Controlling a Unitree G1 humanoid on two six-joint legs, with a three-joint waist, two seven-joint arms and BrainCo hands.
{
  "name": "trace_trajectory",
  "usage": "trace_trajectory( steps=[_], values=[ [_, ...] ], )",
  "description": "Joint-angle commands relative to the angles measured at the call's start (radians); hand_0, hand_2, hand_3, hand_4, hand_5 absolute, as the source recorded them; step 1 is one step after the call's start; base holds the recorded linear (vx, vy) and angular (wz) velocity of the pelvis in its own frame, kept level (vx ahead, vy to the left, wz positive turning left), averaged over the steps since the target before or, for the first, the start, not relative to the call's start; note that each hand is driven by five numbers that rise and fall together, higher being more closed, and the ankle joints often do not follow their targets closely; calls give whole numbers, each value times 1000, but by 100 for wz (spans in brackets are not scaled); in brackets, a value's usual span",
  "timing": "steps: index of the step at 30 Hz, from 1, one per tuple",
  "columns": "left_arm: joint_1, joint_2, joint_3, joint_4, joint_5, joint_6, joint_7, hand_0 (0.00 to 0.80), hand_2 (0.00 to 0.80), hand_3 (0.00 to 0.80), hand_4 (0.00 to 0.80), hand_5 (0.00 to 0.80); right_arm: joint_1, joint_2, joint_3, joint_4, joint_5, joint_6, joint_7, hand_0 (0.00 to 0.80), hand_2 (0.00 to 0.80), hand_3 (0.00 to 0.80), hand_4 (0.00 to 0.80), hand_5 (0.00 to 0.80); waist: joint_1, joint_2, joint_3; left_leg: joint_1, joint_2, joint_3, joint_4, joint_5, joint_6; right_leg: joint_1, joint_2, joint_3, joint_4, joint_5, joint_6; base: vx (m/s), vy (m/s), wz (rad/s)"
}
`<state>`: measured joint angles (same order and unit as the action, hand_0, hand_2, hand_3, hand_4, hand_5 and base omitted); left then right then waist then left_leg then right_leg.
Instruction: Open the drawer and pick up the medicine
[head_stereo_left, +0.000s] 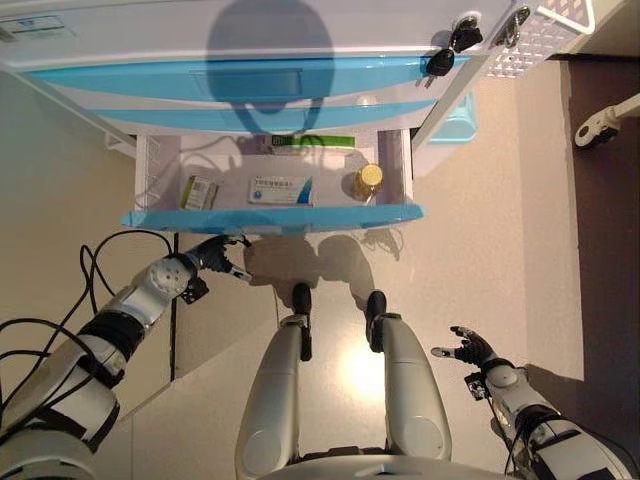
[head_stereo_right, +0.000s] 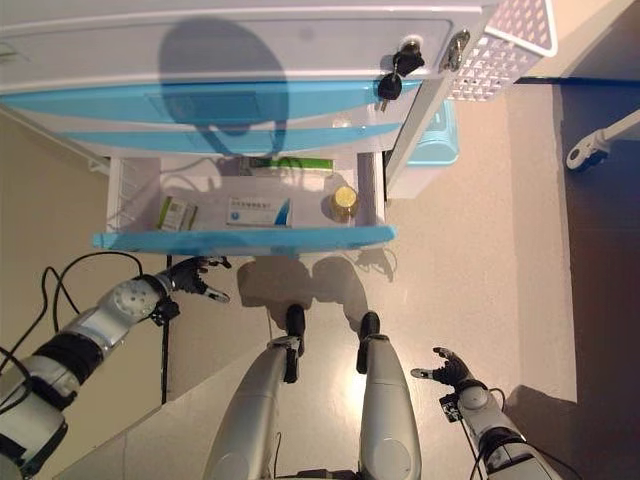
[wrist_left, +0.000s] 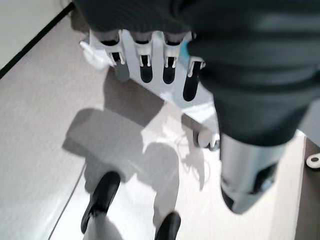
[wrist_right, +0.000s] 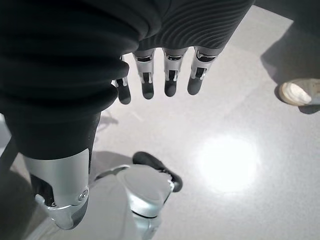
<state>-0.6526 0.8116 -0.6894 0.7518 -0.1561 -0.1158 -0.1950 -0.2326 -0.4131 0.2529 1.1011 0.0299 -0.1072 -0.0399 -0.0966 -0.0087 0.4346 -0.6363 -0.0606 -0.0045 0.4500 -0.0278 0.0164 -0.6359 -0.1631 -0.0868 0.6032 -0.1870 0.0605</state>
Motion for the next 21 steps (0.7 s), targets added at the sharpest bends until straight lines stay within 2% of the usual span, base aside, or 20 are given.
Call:
trace_trajectory(
  steps=[1,6,9,13,21],
  values=[
    [-60,18,58,44,-60,-8,31,0,0,0,0,0,57,-59,45,-12,-2,9,5,0,0,0,0,0,-15,4,-55,36,-26,-1,18,-93,16,-2,5,29,-80,115,33,0,0,0],
    [-147,19,60,83,-65,-5,53,0,0,0,0,0,63,-60,48,-12,2,9,9,0,0,0,0,0,-23,-4,-56,26,-23,4,21,-92,15,-9,8,35,-85,122,35,0,0,0],
    [-236,30,81,121,-18,-19,128,0,0,0,0,0,74,-54,45,-15,9,1,4,0,0,0,0,0,-28,-10,-60,13,-20,2,26,-91,15,-22,9,37,-84,126,35,-1,-3,-3],
    [-275,37,104,144,-20,-31,166,0,0,0,0,0,87,-43,49,-13,12,-7,2,0,0,0,0,0,-32,-15,-61,5,-18,5,27,-90,14,-29,9,39,-84,128,37,-1,-8,-4],
    [-352,59,94,180,0,-34,196,0,0,0,0,0,85,-40,51,-1,14,-8,4,0,0,0,0,0,-37,-15,-68,-2,-15,12,31,-93,14,-36,12,45,-87,129,39,6,0,-3]
  ],
)
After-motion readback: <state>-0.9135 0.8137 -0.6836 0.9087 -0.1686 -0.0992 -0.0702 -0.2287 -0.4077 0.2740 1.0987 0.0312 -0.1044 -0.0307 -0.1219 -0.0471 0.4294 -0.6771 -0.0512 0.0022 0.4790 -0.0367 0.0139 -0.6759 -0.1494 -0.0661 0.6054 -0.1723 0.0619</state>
